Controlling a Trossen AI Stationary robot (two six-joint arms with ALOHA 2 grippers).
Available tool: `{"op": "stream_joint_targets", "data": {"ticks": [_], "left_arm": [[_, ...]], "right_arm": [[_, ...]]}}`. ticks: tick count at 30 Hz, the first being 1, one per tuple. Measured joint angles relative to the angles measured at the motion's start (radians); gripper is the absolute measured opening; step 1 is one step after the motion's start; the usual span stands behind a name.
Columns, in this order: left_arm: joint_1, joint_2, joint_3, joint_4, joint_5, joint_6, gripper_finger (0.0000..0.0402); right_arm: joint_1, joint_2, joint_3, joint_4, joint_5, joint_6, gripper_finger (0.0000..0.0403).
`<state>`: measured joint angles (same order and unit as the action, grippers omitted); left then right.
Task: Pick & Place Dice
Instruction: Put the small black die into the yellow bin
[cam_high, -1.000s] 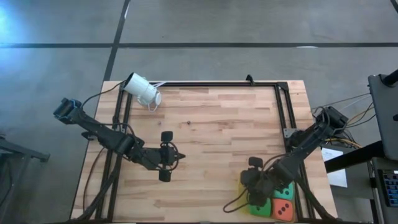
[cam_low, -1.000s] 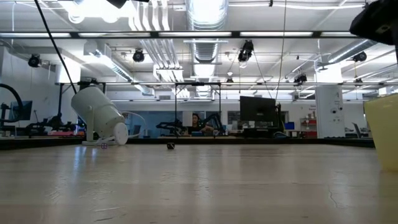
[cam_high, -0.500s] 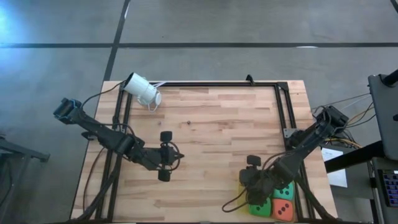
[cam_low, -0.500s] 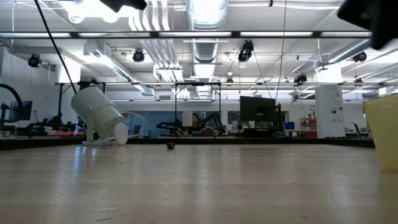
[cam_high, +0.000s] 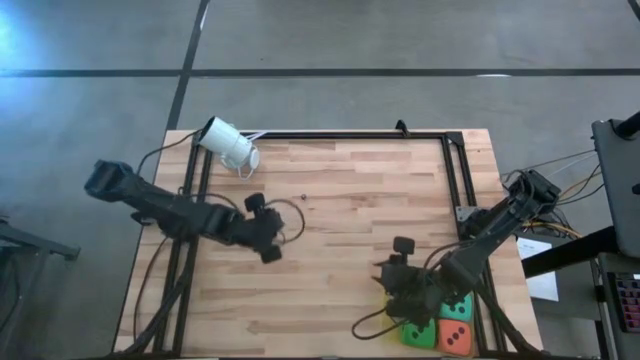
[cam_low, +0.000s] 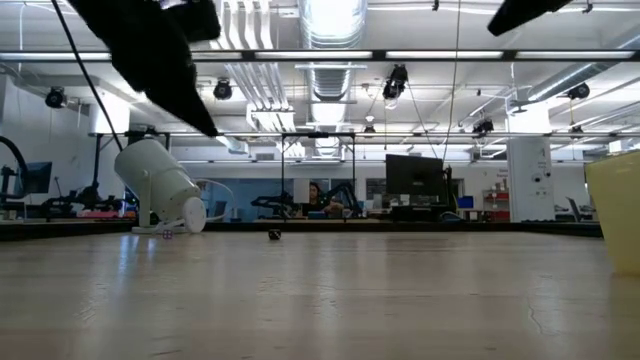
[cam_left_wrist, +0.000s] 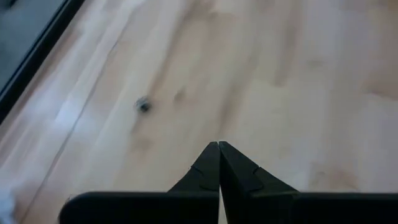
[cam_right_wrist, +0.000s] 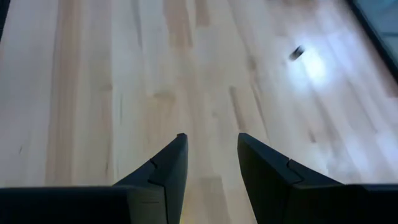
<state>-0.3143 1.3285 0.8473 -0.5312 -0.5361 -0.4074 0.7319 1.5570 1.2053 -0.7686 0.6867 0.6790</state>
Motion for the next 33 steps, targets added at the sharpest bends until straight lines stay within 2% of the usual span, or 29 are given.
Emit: {"op": "stream_joint_targets", "data": {"ticks": [5,13,22,33], "left_arm": [[0.157,0.0,-0.073,0.046,0.02,-0.063,0.0002],[0.335,0.0,-0.194,0.321,0.02,-0.072,0.0002],[0.363,0.032,-0.271,0.516,0.011,-0.074,0.0002],[0.401,0.261,-0.177,0.558,0.0,-0.095,0.0002]], "right_arm": [[0.0,0.0,0.0,0.029,0.094,0.006,0.0137],[0.001,0.0,0.0,0.032,0.252,0.073,0.0134],[0.001,0.0,-0.001,0.05,0.267,0.073,0.0132],[0.001,0.0,-0.001,0.051,0.268,0.07,0.0128]]}}
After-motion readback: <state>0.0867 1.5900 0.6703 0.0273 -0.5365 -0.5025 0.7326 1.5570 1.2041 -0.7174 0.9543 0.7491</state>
